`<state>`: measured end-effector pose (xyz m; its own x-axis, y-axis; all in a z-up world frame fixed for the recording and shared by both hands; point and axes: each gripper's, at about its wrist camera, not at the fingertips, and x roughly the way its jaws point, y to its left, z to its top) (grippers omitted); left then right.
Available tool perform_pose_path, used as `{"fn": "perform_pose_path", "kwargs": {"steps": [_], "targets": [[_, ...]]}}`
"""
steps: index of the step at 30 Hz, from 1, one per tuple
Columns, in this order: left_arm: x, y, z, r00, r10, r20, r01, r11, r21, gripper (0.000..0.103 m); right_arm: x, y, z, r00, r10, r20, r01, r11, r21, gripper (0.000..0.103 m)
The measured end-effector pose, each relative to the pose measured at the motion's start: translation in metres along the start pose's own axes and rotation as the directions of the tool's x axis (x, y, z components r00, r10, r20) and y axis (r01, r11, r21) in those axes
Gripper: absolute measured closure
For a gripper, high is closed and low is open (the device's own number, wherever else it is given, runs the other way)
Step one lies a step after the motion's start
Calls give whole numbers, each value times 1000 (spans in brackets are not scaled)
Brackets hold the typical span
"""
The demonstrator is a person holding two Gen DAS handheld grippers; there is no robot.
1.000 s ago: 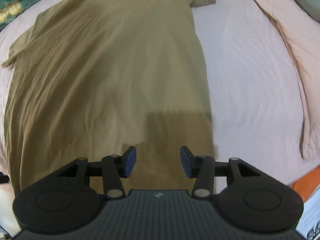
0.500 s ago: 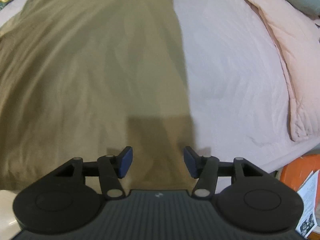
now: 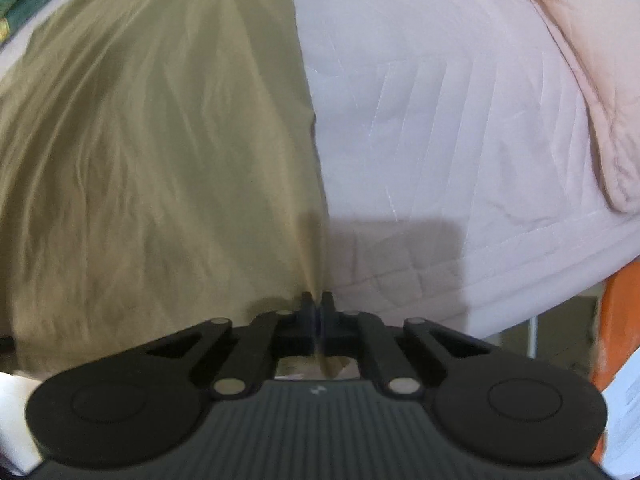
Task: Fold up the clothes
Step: 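Grasp the khaki shirt hem with the left gripper while the right gripper grasps the hem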
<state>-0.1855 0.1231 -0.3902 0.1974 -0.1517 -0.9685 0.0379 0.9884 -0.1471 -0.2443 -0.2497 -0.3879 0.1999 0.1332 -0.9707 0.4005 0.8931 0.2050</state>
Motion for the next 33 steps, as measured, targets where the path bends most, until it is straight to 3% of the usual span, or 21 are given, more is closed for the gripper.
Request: {"fn": "perform_pose_path", "kwargs": {"steps": [4, 11, 14, 15, 17, 20, 23, 28, 33], "targets": [[-7, 3, 1, 1000, -3, 13, 3, 1000, 20, 98, -7, 0, 2, 1000, 7, 8, -7, 1000, -23, 101], [-16, 15, -15, 1000, -4, 9, 4, 1000, 5, 98, -18, -5, -2, 1000, 18, -2, -19, 1000, -23, 101], [-14, 21, -17, 1000, -2, -21, 1, 1000, -22, 81, -14, -2, 7, 999, 7, -42, -8, 1000, -18, 96], [-14, 24, -14, 1000, -1, -31, 0, 999, -39, 76, -14, 1, 11, 998, -9, -58, 8, 1000, -27, 89], [-21, 27, -15, 1000, 4, -19, -5, 998, -60, 51, -18, 7, 16, 998, -44, -54, 41, 998, -50, 71], [-44, 23, -16, 999, 6, 42, -4, 999, -38, 47, -36, 9, 22, 999, -44, 2, 44, 999, -25, 70], [-47, 11, -25, 999, 13, 40, -12, 1000, -26, 43, -48, 13, 9, 998, -56, 25, 56, 998, -23, 69], [-30, -18, -40, 1000, 17, 12, -16, 998, -56, 43, -42, 3, -7, 998, -69, -6, 69, 997, -34, 69], [-30, -18, -43, 1000, 26, 12, -25, 998, -66, 43, -18, 1, -17, 997, -71, -24, 70, 997, -36, 69]]}}
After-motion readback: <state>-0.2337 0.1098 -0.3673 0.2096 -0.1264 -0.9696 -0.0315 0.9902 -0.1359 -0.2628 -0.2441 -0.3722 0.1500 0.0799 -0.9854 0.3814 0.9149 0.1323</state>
